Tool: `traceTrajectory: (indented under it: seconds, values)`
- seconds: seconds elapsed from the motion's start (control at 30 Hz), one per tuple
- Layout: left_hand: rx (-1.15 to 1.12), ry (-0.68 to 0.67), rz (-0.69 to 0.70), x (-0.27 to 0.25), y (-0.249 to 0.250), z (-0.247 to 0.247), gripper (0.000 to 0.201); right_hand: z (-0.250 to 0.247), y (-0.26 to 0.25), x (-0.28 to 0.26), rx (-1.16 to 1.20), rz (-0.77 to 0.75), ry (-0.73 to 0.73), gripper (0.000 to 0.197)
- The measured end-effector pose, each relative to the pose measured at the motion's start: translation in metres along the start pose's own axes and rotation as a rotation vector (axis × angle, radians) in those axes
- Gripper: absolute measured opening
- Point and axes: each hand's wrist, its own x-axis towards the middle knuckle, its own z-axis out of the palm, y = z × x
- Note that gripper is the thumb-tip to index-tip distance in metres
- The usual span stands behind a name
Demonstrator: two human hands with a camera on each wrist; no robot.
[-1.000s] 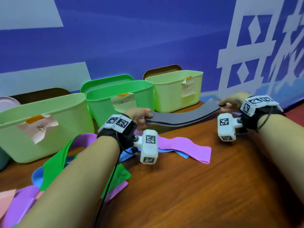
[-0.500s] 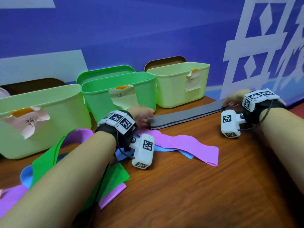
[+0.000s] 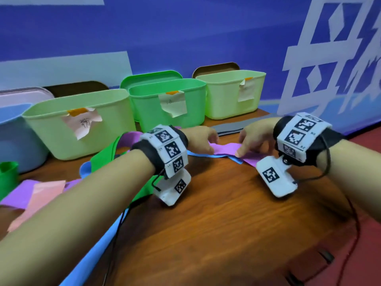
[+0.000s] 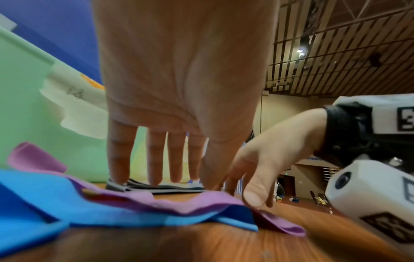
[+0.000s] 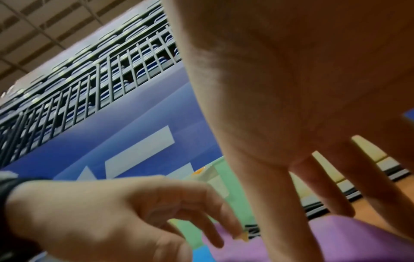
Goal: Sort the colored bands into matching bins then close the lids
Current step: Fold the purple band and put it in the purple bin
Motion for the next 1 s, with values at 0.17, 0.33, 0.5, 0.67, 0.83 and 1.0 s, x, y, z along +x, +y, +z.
traceTrajectory:
  seconds: [0.17,0.33,0.5,0.67,0.83,1.0]
  values:
    - [0.042,-0.042,0.065,0.006,0.014,0.013,0.064,0.008,-0.004,-0.013,-0.189,0.067,0.029,0.041]
    - [0.025,-0.093,0.132,0.012,0.022,0.013,0.071,0.006,0.001,-0.032,-0.091,0.088,0.173,0.037]
    - [-0.116,0.05,0.188,0.009,0.014,0.004,0.067,-0.014,0.004,-0.05,0.41,0.002,0.269,0.022]
    - [-0.373,0.238,0.202,-0.01,0.004,-0.013,0.062,-0.032,-0.023,-0.082,0.72,-0.194,0.419,0.008]
    - [-0.52,0.427,0.237,-0.036,0.002,-0.038,0.035,-0.05,-0.061,-0.117,1.028,-0.451,0.455,0.014]
    - [-0.741,0.632,0.25,-0.071,-0.004,-0.071,0.025,-0.07,-0.087,-0.146,1.282,-0.564,0.378,0.012]
